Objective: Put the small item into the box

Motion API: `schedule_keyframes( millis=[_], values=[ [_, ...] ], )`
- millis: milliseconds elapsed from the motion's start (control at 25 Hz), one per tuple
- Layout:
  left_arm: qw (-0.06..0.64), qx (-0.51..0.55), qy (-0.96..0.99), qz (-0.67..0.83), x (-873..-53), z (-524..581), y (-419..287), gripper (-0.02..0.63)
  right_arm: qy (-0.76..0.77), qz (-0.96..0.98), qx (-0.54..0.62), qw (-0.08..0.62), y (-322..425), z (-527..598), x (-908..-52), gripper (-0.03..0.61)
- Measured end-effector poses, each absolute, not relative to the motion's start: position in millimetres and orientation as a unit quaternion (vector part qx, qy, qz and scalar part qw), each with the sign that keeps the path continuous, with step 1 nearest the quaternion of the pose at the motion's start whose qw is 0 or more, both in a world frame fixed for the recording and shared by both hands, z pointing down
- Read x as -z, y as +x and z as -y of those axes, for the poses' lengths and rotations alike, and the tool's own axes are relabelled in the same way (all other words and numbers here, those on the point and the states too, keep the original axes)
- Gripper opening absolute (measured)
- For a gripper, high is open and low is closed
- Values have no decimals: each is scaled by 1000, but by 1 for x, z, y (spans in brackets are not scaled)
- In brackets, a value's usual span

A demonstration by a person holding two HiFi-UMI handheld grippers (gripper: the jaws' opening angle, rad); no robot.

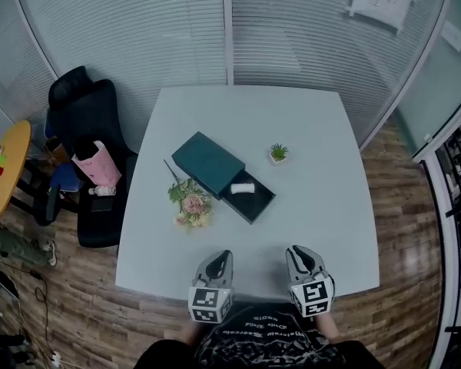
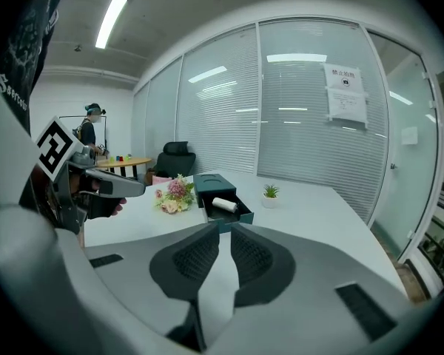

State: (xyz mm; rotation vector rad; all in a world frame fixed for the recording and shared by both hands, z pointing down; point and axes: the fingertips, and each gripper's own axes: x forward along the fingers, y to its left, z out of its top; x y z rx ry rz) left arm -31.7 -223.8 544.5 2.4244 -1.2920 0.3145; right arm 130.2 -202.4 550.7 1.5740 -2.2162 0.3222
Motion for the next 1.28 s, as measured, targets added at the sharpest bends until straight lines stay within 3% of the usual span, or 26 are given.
schedule_keyframes(
  millis=[200,1280],
  values=[
    [185,-120,862,457,-550,224,-30,18,562,798,-117,183,126,207,-549,14],
    [188,-126,866,446,-554,222,-19,18,531,815,-122,194,115,213,-562,8]
  ],
)
